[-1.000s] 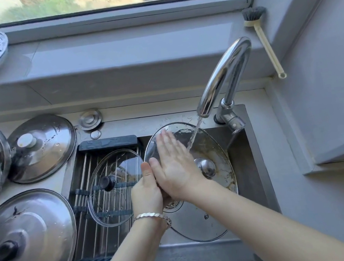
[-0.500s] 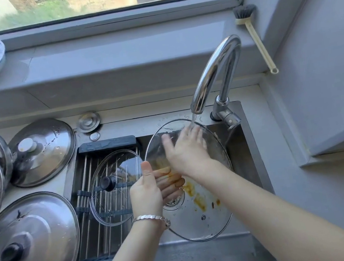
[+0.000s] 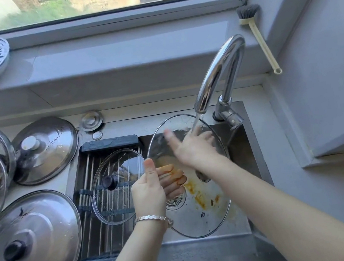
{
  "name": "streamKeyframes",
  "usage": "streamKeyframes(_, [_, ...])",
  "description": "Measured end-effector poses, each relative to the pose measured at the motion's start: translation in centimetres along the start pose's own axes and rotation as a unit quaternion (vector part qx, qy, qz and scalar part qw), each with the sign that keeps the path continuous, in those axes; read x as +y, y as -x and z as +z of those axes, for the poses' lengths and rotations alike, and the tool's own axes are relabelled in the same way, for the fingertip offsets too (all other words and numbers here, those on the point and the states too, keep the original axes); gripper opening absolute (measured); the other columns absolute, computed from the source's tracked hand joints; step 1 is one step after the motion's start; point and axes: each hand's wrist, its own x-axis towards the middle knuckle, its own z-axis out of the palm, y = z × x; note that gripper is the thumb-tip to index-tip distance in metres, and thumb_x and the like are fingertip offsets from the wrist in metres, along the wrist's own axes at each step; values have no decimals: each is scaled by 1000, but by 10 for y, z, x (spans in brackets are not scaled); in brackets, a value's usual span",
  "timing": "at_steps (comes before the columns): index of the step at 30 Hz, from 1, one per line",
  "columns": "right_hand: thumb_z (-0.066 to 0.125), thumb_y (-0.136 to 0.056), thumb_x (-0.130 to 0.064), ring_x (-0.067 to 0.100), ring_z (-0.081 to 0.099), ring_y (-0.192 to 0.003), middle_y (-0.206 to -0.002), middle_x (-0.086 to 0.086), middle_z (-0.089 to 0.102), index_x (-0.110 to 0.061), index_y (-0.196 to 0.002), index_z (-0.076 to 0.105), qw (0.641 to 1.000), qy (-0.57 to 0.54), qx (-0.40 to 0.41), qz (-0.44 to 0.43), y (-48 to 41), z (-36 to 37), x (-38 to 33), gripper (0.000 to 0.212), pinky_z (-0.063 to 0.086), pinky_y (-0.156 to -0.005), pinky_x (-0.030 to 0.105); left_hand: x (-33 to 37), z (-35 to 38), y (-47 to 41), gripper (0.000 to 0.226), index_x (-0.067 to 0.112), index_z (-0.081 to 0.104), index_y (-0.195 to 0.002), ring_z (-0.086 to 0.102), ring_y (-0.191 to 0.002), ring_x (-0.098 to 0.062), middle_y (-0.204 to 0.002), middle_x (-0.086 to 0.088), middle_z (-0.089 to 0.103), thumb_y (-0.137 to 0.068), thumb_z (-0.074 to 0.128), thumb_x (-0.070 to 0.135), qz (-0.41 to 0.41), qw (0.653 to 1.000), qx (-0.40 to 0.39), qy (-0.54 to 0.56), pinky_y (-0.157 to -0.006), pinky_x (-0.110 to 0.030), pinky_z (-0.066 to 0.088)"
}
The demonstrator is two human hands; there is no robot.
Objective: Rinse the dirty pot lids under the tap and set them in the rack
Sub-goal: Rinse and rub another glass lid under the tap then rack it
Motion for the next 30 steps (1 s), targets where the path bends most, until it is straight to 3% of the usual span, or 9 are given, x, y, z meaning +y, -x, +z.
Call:
streamKeyframes(2, [15,-79,-78,40,13,-140,-151,28,11,1,-146,7,985,-105,-44,128,-23,-24,11,105,16,-114,52,-1,-5,3,62,1,65,-78,70,-60,-30,-66,-17,72,-69,45,59,11,1000,-15,0,-46,-31,56])
streamKeyframes(5, [17,-92,-59,37,16,-140,-151,26,15,7,-144,11,983,-117,-9,140,-30,-31,9,84,14,-115,47,-1,-4,6,61,0,64,-78,70,-59,-28,-65,-15,72,-71,45,58,15,1000,-14,-2,-46,-31,56])
streamKeyframes(8, [13,-94,-55,43,1,-141,-149,36,0,1,-146,-1,997,-46,56,5,-2,-4,-16,77,3,-115,48,4,5,2,56,2,63,-72,68,-51,-24,-56,-11,70,-83,42,53,-5,1000,16,14,-43,-29,55])
streamKeyframes(11, [17,-94,-45,30,-12,-143,-154,23,-8,-8,-148,2,956,14,141,-256,35,27,-26,67,-14,-112,37,7,4,-8,53,12,64,-60,62,-44,-14,-45,2,65,-88,42,52,8,997,76,-10,-42,-23,50])
streamKeyframes(15, [32,-94,-30,25,19,-142,-151,11,27,-7,-141,34,864,79,182,-462,59,37,3,52,10,-117,38,11,-8,-18,54,16,68,-70,70,-59,-14,-64,0,73,-86,40,59,-29,995,85,37,-46,-21,52])
streamKeyframes(17, [34,-92,-28,27,27,-138,-146,9,34,-6,-137,40,829,115,177,-517,65,46,30,51,20,-113,39,14,-13,-21,56,13,67,-80,71,-65,-16,-72,-7,74,-87,37,59,-44,995,65,68,-49,-21,54])
streamKeyframes(22, [37,-89,-32,27,24,-137,-146,6,28,-7,-137,38,818,152,165,-529,65,49,57,54,22,-110,39,12,-16,-18,58,9,62,-82,71,-60,-17,-66,-8,73,-90,32,58,-34,993,60,96,-46,-21,53])
streamKeyframes(27, [33,-95,-34,15,4,-143,-153,2,13,-11,-145,24,867,82,148,-469,55,30,4,55,-4,-116,29,12,-7,-15,58,12,71,-68,70,-58,-15,-63,-4,73,-90,39,54,-2,994,83,72,-42,-20,50])
streamKeyframes(30, [28,-95,-34,20,15,-143,-152,6,24,-11,-143,30,858,84,152,-483,59,30,4,53,1,-117,32,14,-10,-17,58,12,70,-65,70,-57,-14,-61,-1,72,-89,40,55,6,993,102,57,-47,-21,52])
